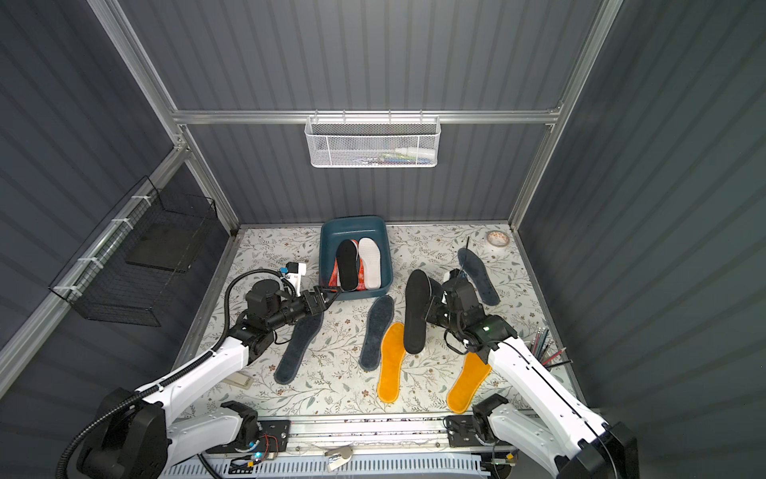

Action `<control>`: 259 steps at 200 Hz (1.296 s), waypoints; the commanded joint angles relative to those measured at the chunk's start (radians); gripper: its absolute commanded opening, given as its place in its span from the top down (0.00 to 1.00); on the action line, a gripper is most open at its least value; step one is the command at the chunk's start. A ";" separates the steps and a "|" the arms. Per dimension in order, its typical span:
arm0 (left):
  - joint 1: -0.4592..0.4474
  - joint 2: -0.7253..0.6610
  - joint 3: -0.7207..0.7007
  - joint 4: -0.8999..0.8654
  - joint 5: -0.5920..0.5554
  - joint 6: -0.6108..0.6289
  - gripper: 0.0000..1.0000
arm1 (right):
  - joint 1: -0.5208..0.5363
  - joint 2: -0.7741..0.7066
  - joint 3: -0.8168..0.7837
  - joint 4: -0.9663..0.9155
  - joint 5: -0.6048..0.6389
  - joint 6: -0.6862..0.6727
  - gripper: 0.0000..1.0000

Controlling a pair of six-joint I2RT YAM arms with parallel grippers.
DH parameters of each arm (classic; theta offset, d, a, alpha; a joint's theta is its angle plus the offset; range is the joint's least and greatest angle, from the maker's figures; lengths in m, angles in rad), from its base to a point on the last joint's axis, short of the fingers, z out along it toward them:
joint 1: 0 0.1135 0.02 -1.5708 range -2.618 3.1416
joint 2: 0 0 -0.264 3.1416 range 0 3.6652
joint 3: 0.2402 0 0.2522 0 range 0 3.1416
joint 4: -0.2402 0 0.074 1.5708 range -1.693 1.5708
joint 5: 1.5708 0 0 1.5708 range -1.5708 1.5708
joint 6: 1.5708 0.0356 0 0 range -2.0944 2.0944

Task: Put the insoles into the storage box
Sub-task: Pick up the insole from the center of the board.

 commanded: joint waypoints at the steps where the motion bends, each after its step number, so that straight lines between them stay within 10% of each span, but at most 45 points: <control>1: -0.005 0.005 -0.006 0.115 0.104 -0.035 0.06 | 0.046 0.056 0.059 0.115 -0.034 -0.007 1.00; 178: -0.026 0.113 0.004 0.232 0.146 -0.081 0.13 | 0.267 0.387 0.256 0.428 -0.191 0.070 1.00; 221: -0.025 0.110 0.009 0.259 0.122 -0.104 0.38 | 0.281 0.403 0.247 0.441 -0.219 0.080 1.00; 259: -0.025 0.110 0.020 0.276 0.120 -0.119 1.00 | 0.283 0.385 0.211 0.466 -0.223 0.090 1.00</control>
